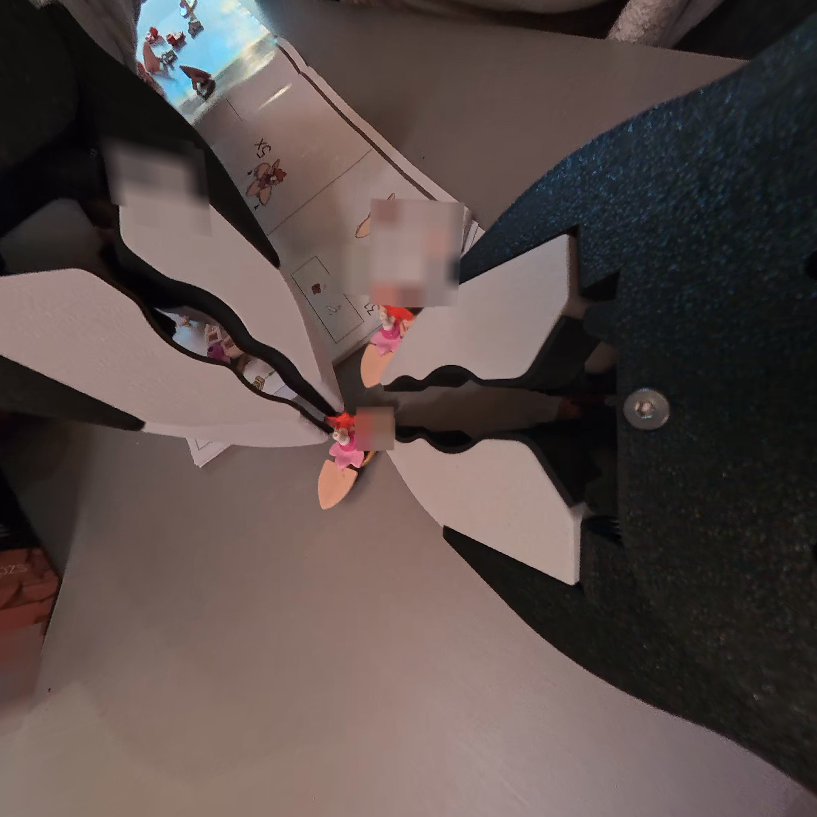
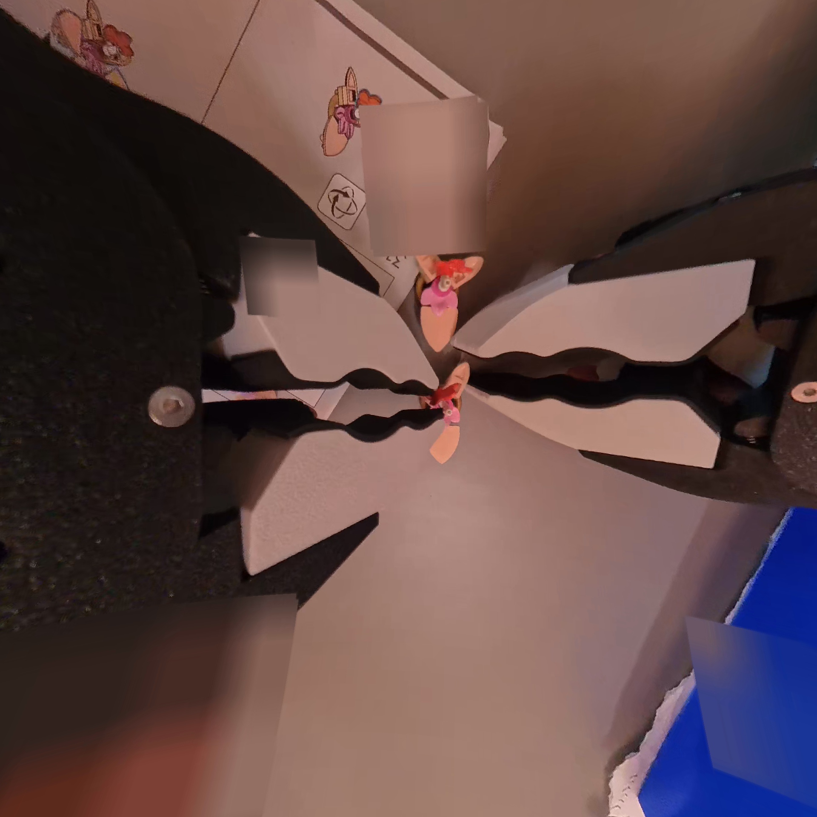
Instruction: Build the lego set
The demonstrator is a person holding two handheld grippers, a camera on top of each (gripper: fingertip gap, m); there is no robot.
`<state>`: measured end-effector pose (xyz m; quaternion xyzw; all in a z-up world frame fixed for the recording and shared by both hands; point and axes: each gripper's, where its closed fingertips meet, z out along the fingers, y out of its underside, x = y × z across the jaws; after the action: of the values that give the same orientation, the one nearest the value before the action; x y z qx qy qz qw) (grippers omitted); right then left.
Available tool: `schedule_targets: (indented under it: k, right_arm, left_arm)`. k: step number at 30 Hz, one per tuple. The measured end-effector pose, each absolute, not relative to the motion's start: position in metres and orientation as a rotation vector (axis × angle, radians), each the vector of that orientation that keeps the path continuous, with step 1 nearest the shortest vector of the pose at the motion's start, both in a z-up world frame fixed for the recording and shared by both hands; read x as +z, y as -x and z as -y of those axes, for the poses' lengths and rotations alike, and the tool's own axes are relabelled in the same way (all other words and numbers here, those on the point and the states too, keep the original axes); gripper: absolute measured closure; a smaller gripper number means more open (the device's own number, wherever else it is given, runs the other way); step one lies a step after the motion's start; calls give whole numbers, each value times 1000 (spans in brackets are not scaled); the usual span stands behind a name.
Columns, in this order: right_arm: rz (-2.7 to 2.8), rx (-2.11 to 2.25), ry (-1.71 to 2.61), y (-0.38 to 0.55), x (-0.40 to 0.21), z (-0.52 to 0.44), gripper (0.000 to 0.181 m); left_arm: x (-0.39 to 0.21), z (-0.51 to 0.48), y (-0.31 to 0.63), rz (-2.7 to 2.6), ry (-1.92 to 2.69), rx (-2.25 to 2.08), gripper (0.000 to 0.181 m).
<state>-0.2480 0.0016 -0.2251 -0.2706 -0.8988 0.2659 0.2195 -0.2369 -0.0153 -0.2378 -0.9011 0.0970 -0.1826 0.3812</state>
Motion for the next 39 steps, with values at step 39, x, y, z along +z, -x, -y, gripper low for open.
schedule_targets:
  k: [39]
  right_arm:
    - [2309, 951, 1238, 248, -227, -4, 179]
  left_arm:
    - [-238, 10, 235, -229, 2297, -466, 165]
